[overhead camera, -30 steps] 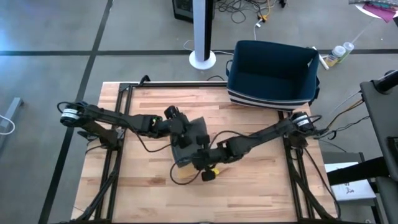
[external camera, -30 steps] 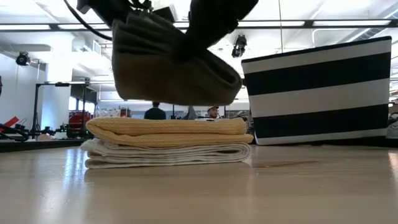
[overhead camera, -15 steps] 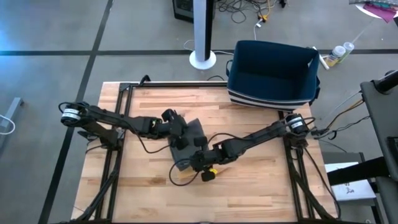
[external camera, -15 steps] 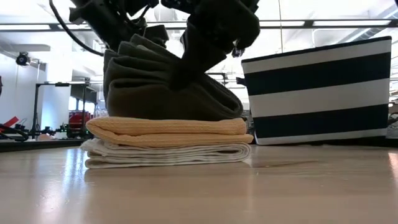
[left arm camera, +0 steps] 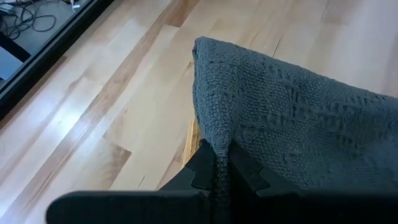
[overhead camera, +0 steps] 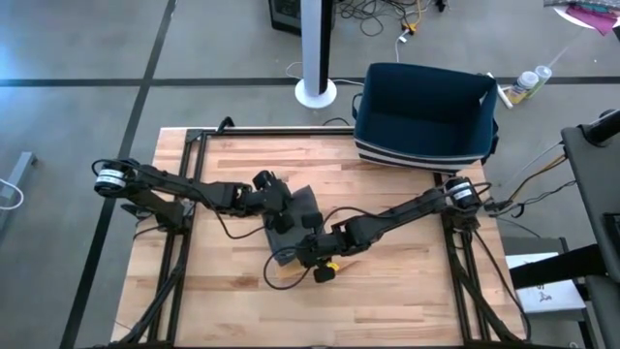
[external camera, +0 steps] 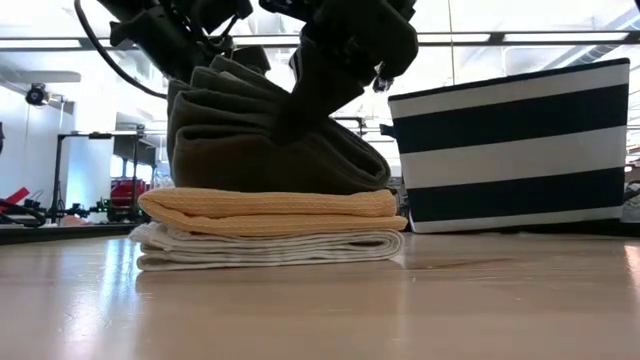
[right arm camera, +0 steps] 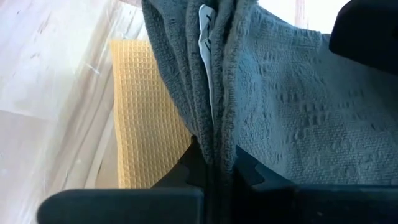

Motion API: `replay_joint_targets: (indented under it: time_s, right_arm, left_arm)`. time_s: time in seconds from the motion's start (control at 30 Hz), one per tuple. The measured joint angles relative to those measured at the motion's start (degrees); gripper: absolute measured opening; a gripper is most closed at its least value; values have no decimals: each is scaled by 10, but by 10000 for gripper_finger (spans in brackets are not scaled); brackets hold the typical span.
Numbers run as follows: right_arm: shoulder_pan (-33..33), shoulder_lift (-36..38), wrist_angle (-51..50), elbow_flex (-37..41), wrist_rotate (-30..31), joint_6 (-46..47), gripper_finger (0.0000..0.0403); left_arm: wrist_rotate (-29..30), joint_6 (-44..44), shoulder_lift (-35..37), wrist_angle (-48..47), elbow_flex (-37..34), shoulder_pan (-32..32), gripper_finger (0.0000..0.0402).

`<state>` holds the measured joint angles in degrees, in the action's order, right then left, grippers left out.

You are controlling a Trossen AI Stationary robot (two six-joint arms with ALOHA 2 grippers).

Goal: Fold towel
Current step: Stack the black towel on the yellow towel

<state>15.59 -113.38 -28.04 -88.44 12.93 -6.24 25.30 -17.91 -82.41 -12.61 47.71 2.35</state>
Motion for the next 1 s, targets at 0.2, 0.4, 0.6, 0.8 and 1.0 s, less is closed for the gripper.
replay_joint_targets:
  time_s: [0.2,0.4,0.6,0.8,1.0]
  right_arm:
    - [0,0,0,0,-6,2,15]
    - [0,-1,0,0,-12,2,47]
    - [0,-1,3,0,-27,10,90]
    - [0,-1,15,0,-30,21,136]
    - [0,15,5,-14,-41,32,169]
  left_arm:
    - [-6,6,-3,2,0,-9,10]
    - [-18,28,-36,20,2,-10,12]
    - [-22,38,-57,20,1,-11,33]
    - [5,57,-46,23,2,-17,62]
    - [1,78,-26,18,2,-18,89]
